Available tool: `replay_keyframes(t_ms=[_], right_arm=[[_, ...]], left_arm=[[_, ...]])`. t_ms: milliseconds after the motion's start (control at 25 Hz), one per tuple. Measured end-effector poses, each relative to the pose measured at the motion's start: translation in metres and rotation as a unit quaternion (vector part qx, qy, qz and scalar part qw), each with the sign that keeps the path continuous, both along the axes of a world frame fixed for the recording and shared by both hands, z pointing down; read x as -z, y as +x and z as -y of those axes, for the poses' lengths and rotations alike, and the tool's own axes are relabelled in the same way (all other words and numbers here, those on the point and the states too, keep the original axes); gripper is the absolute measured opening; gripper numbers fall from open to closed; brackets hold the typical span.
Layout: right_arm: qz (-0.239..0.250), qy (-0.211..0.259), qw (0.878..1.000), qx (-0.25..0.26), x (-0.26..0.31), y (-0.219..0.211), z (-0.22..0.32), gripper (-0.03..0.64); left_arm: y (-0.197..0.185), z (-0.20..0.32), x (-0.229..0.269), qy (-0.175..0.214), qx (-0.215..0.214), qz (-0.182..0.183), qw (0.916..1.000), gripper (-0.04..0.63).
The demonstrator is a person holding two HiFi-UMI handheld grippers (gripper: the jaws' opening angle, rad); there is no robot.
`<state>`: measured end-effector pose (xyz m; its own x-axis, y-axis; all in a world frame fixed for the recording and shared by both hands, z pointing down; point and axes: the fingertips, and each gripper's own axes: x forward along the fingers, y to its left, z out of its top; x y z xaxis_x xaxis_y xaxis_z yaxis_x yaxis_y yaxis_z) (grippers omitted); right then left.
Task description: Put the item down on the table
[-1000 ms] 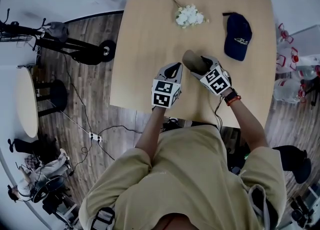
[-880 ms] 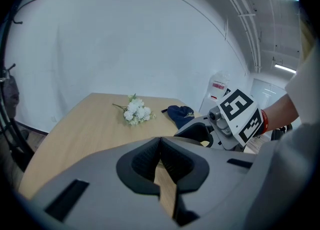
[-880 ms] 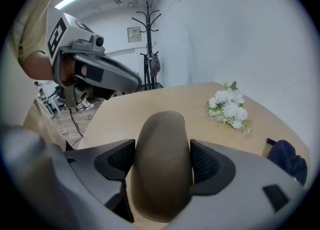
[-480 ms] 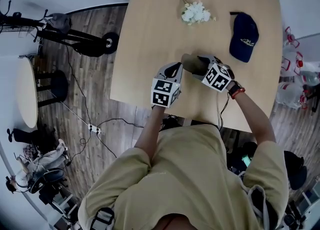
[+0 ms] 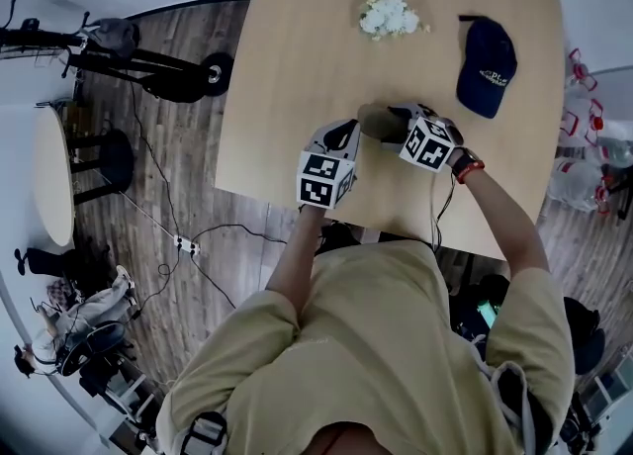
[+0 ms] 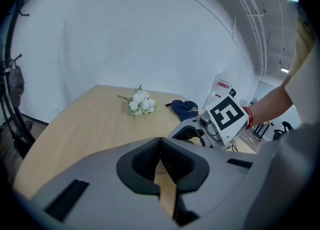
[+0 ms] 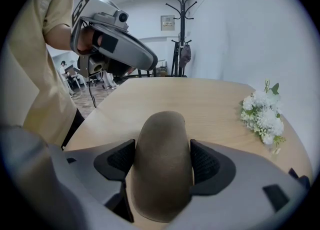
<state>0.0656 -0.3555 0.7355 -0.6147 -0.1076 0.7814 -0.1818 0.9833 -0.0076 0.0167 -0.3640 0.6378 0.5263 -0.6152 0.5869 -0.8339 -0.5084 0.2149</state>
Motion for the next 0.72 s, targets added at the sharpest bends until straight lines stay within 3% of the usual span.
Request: replay_keyframes(t_ms=[360, 720], right_arm=[[0.004, -0.02, 1.0, 0.005, -0.01, 0.0006, 0.0021, 0.362], [-0.011, -0.009, 1.0, -0.01, -0.0065, 0.0012, -0.0008, 0.37]], left_arm=[[0.0019, -0.003, -0.0079, -0.006, 0.002, -0.002, 1.0, 0.023], [-0.0034, -0.0078, 0.0001, 0.001, 0.003, -0.004, 1.0, 0.023]])
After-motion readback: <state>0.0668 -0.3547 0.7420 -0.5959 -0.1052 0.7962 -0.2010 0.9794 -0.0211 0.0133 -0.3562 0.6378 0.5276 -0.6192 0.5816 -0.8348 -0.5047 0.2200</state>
